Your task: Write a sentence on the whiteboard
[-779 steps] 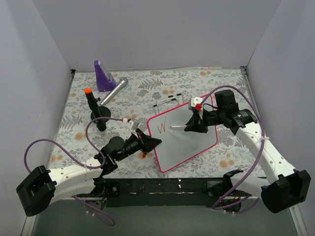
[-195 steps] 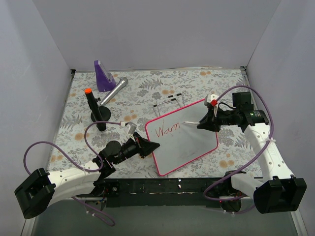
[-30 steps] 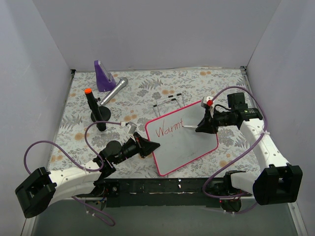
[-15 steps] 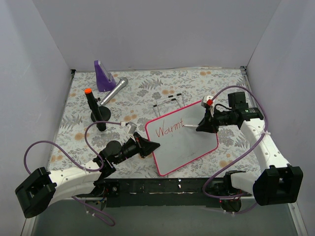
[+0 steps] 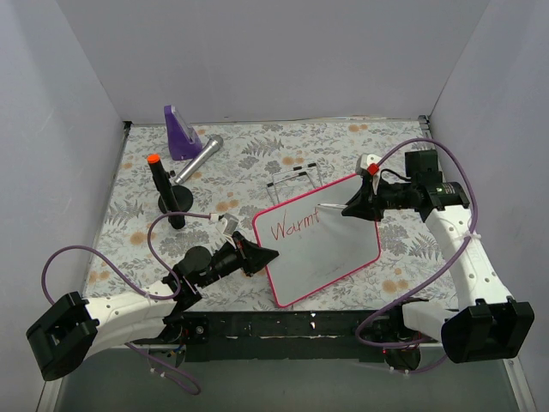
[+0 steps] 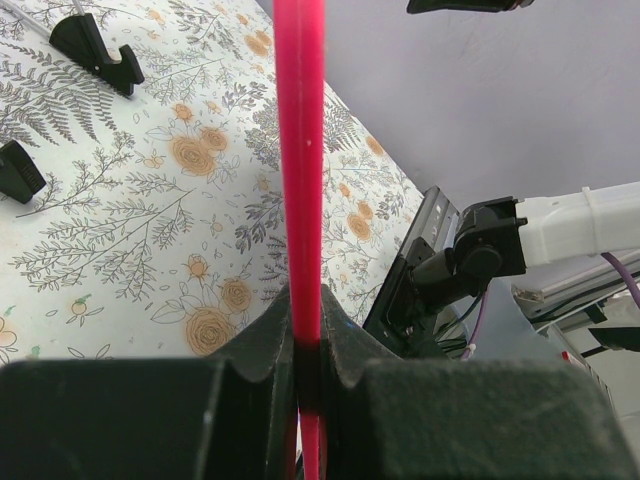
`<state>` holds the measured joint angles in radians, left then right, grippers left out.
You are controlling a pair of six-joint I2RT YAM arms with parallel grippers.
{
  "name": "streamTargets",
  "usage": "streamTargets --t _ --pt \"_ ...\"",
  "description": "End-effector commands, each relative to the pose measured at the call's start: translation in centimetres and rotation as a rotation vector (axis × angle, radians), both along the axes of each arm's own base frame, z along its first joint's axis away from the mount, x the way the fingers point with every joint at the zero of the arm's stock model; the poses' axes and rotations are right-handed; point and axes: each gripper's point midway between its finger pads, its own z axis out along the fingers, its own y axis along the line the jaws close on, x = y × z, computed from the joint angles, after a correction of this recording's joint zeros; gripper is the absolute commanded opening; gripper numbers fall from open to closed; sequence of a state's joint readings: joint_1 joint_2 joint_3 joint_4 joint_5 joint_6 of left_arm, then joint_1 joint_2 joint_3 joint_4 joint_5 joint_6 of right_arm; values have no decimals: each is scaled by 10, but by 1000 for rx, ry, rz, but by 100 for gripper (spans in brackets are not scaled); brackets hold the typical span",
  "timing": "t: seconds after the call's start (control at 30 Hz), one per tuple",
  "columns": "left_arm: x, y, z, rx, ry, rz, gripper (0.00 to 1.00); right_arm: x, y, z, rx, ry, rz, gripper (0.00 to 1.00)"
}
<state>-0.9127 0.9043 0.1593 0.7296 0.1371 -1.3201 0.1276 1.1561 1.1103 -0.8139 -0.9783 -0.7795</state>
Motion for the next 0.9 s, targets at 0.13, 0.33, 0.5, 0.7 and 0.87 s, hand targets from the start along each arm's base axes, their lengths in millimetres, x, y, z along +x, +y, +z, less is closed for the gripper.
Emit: streamTargets --t 0.13,0.33,0.5,0.7,0.87 --pt "-4 -1 25 -61 -80 -22 0 -5 -1 9 14 -58 -20 1" --pt "-5 0 25 -58 -82 -22 0 -6 -5 3 -2 -79 -41 1" --pt "-5 1 23 -54 -84 -20 0 -6 -6 0 0 -78 -46 1" --pt "-5 0 22 -49 -87 -24 0 -7 -5 -3 5 -71 -41 1" --pt "-5 0 22 -47 -87 -23 0 -8 -5 -5 5 -69 -39 1"
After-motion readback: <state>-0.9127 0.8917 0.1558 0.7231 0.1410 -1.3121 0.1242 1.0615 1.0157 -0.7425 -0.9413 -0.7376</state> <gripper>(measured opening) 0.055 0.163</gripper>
